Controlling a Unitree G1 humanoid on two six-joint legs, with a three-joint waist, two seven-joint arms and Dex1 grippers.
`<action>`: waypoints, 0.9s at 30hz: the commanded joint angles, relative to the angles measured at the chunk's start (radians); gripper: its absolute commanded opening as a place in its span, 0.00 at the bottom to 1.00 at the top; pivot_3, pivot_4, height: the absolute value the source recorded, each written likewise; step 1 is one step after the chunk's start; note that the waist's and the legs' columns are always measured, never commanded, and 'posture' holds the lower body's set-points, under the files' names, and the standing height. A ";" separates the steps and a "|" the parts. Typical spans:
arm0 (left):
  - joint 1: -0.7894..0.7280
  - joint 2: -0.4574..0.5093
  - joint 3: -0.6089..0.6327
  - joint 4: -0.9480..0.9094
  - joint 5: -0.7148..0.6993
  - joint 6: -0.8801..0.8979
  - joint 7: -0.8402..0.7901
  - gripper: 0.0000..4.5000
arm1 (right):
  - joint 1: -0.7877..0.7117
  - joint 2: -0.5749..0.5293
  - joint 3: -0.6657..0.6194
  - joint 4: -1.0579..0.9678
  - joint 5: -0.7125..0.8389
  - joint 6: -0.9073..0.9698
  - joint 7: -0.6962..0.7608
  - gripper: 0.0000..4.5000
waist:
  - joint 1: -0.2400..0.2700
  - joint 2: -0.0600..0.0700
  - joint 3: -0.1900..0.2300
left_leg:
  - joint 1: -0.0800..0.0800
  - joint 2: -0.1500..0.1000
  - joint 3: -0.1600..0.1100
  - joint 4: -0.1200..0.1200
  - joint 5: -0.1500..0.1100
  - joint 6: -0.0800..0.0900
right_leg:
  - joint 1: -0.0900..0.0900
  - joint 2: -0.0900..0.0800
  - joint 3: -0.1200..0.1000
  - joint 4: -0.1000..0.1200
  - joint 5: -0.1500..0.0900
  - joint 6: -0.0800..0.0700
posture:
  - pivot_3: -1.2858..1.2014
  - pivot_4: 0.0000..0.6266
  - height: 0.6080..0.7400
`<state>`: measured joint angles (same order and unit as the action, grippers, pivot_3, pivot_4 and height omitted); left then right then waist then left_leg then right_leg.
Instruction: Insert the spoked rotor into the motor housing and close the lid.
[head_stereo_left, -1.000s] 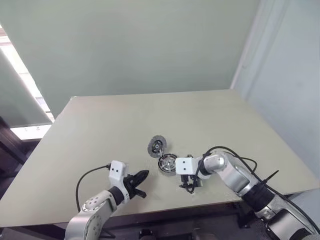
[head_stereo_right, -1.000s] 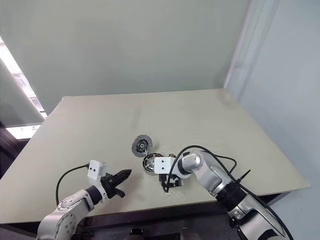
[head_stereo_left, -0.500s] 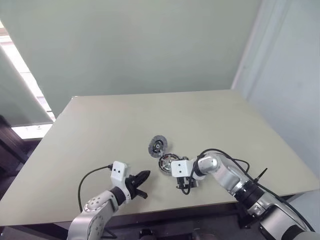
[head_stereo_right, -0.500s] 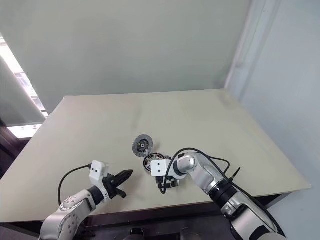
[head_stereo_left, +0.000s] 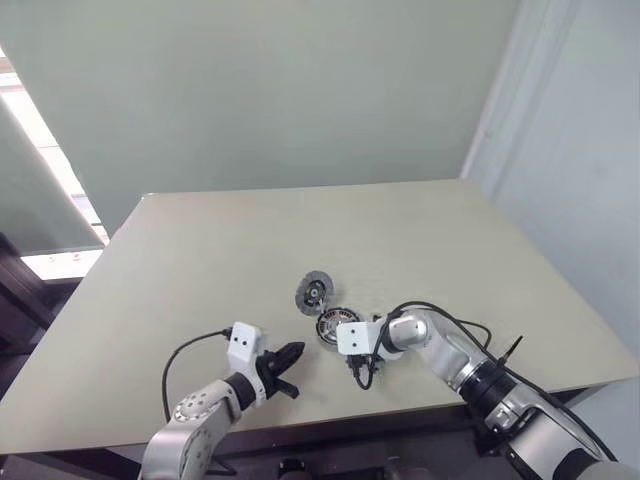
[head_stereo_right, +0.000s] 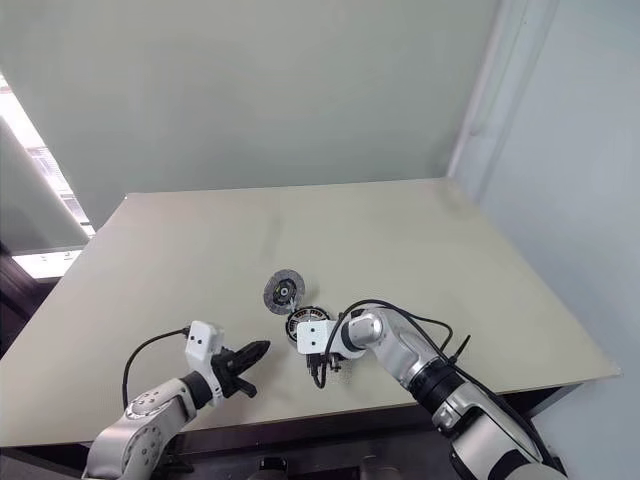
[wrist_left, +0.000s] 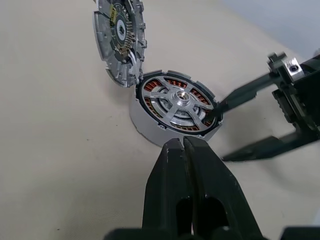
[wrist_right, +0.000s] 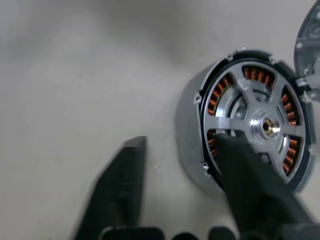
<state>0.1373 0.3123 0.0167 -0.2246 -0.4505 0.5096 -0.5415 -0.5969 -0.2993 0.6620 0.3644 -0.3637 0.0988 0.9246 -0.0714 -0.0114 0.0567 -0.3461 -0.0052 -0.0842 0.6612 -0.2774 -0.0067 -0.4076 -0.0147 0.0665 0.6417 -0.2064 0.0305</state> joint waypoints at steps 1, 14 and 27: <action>-0.024 -0.003 0.000 -0.016 -0.001 -0.018 -0.004 0.00 | -0.026 0.000 -0.013 0.008 -0.014 -0.008 -0.006 0.23 | 0.000 0.000 0.000 | 0.000 0.000 0.000 0.000 0.000 0.000 | 0.000 0.000 0.000 0.000 0.000 0.000 | 0.52 0.00 1.00; -0.037 -0.016 -0.012 -0.006 0.010 -0.024 -0.010 0.00 | -0.032 0.022 -0.058 -0.023 0.027 -0.002 -0.006 0.00 | 0.000 0.000 0.000 | 0.000 0.000 0.000 0.000 0.000 0.000 | 0.000 0.000 0.000 0.001 0.000 0.000 | 0.52 0.00 1.00; -0.033 0.008 0.036 0.027 0.007 -0.042 -0.010 0.00 | 0.106 0.178 -0.178 -0.416 0.085 0.587 -0.134 0.00 | 0.000 0.001 0.000 | -0.004 0.000 -0.002 0.000 0.000 0.000 | -0.004 0.000 -0.001 0.001 0.001 0.002 | 0.52 0.00 1.00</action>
<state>0.1124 0.3111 0.0299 -0.1846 -0.4402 0.4896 -0.5458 -0.4727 -0.1389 0.5244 0.0507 -0.2750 0.6059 0.8309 -0.0710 -0.0108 0.0568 -0.3498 -0.0051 -0.0861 0.6611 -0.2773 -0.0068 -0.4113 -0.0146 0.0655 0.6423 -0.2052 0.0322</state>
